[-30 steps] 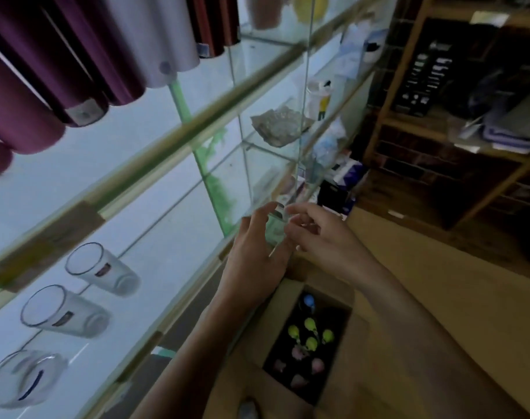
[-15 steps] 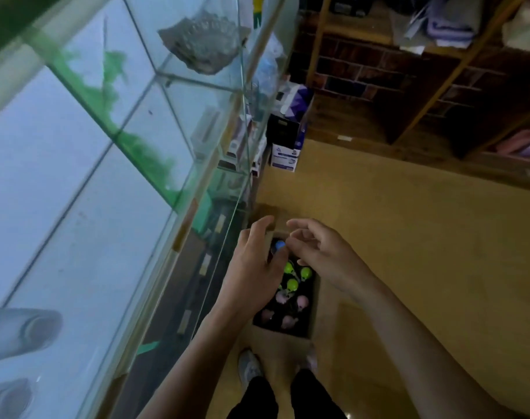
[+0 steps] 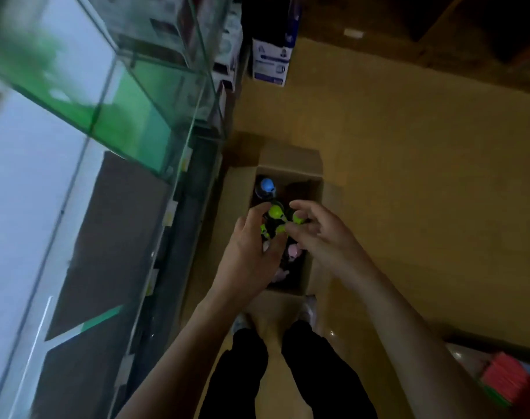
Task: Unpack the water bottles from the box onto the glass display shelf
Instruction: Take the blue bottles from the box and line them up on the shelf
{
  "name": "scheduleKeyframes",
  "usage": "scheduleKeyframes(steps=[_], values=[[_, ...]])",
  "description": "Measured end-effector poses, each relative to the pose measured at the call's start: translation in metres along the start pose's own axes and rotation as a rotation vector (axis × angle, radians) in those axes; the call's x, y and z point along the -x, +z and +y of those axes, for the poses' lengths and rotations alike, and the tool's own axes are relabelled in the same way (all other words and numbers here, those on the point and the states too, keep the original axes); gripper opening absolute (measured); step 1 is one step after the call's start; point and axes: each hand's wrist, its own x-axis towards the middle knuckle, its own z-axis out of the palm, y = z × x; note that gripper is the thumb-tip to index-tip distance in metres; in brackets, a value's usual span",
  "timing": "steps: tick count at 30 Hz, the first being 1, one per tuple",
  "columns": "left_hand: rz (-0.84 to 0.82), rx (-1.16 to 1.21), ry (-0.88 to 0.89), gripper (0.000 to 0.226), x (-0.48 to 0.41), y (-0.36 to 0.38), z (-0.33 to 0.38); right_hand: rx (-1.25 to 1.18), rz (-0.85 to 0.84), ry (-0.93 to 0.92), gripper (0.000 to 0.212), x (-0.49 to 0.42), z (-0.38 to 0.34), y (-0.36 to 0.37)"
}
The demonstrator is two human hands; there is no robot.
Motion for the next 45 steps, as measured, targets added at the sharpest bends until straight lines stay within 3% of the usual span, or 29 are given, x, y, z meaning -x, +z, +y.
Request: scheduleKeyframes(steps=[12, 20, 29, 32, 45], values=[[-0.001, -0.012, -0.027, 0.055, -0.119, 0.132, -0.157, 0.031, 0.01, -0.016, 0.049, -0.155, 0.166, 0.042], [0.004, -0.053, 0.038, 0.052, -0.192, 0.174, -0.233, 0.166, -0.009, -0.063, 0.053, -0.25, 0.237, 0.058], [0.033, -0.141, 0.118, 0.06, -0.258, 0.189, -0.283, 0.5, -0.049, -0.157, 0.061, -0.317, 0.26, 0.062], [0.042, -0.211, 0.177, 0.062, -0.273, 0.191, -0.287, 0.546, -0.056, -0.155, 0.062, -0.331, 0.263, 0.064], [-0.118, -0.405, 0.124, 0.063, -0.328, 0.207, -0.291, 0.558, -0.077, -0.078, 0.062, -0.347, 0.262, 0.05]])
